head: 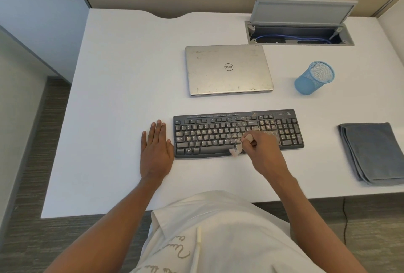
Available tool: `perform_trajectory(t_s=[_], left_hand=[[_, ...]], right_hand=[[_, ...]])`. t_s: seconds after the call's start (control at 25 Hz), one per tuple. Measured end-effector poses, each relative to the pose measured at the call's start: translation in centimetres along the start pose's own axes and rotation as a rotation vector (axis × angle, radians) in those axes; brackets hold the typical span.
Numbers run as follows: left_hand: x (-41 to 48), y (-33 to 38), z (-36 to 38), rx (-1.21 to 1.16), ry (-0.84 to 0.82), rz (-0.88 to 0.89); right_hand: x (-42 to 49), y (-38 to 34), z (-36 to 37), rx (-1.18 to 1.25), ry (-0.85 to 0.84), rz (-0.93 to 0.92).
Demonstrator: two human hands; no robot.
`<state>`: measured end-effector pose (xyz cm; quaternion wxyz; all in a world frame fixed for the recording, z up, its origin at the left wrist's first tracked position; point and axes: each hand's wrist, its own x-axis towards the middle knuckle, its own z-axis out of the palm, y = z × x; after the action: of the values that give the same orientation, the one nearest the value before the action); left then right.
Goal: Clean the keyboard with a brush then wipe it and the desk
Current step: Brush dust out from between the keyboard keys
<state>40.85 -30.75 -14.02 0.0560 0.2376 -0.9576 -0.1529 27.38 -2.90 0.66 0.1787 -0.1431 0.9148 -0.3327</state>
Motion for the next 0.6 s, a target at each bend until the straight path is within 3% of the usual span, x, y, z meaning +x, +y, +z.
perform_trajectory(t_s=[0.24,0.4,0.6], left_hand=[[0.0,0.0,-0.1,-0.001,0.000,-0.005],[0.2,-0.1,-0.3,-0.024,0.006,-0.008],[0.2,0.1,-0.7,-0.053,0.001,-0.026]], right_hand=[[0.9,0.2,-1.7,0.028,0.069,-0.022],[1.8,-1.2,-0.3,0.009,0.085,-0.177],[2.8,-1.8,0.7,-0.016,-0.094,-0.321]])
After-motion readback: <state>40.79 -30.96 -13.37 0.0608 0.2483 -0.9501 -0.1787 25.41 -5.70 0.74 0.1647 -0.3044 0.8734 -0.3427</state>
